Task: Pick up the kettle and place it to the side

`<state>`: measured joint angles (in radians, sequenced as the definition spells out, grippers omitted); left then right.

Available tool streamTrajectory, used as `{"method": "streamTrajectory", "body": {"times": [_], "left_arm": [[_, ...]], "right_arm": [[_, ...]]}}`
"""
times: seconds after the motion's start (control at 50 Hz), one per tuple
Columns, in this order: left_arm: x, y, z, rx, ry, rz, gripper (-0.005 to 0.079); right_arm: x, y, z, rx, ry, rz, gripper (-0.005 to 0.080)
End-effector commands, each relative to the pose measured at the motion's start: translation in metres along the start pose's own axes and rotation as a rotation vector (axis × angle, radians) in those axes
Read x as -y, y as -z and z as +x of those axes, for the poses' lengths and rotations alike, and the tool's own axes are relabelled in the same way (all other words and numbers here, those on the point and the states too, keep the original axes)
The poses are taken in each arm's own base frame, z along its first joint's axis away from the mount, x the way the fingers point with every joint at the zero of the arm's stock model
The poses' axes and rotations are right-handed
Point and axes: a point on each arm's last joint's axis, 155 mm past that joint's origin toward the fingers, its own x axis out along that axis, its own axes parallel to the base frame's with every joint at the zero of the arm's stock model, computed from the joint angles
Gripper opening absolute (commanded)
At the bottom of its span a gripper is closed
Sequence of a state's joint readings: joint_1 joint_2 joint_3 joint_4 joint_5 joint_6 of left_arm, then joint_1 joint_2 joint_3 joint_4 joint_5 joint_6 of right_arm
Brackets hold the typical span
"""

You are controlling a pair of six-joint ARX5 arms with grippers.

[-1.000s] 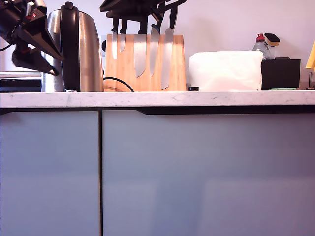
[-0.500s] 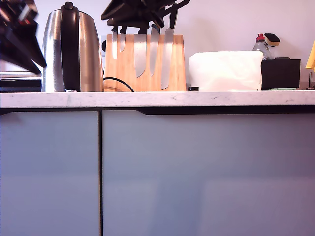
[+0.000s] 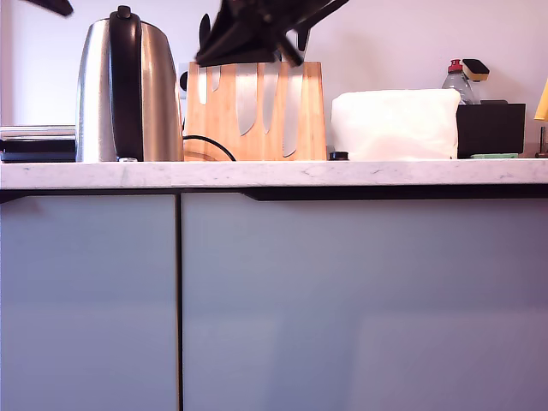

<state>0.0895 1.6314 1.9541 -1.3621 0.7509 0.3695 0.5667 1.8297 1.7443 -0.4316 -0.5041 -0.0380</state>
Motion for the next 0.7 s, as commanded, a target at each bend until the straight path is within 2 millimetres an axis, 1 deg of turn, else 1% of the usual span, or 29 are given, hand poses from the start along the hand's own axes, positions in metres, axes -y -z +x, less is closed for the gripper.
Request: {"method": "streamTrajectory", "body": {"times": [0.0,0.14,0.22,0.28,0.36,0.5,0.6,0.68], "left_arm": [[0.009,-0.002,-0.009,0.022,-0.006,0.018,-0.0018],[0.017,-0.007,-0.02,0.064,-0.029,0.062,-0.0018],[0.016,-0.008,-0.022,0.082,-0.047,0.082,-0.0018],[0.014,-0.004,-0.021,0.08,-0.059,0.08,-0.0018],[0.011,0.002,-0.016,0.083,-0.064,0.077,-0.0018],[-0.001,0.015,-0.007,0.091,-0.105,0.073,-0.0018],[-0.007,0.021,-0.006,0.125,-0.155,0.085,-0.0018],[-0.008,0.026,-0.008,0.151,-0.183,0.095,-0.0018]], "right_arm": [[0.002,-0.005,-0.017,0.005,0.045,-0.018,-0.0011],[0.018,0.003,-0.032,-0.044,0.172,-0.039,-0.0011],[0.02,0.003,-0.041,-0.057,0.206,-0.046,-0.0011],[0.019,0.002,-0.046,-0.056,0.215,-0.047,-0.0011],[0.025,-0.001,-0.056,-0.056,0.267,-0.053,-0.0011],[0.034,-0.007,-0.075,-0.045,0.343,-0.058,-0.0011],[0.037,-0.007,-0.087,-0.049,0.374,-0.071,-0.0012],[0.042,-0.004,-0.098,-0.052,0.411,-0.068,-0.0012]]}}
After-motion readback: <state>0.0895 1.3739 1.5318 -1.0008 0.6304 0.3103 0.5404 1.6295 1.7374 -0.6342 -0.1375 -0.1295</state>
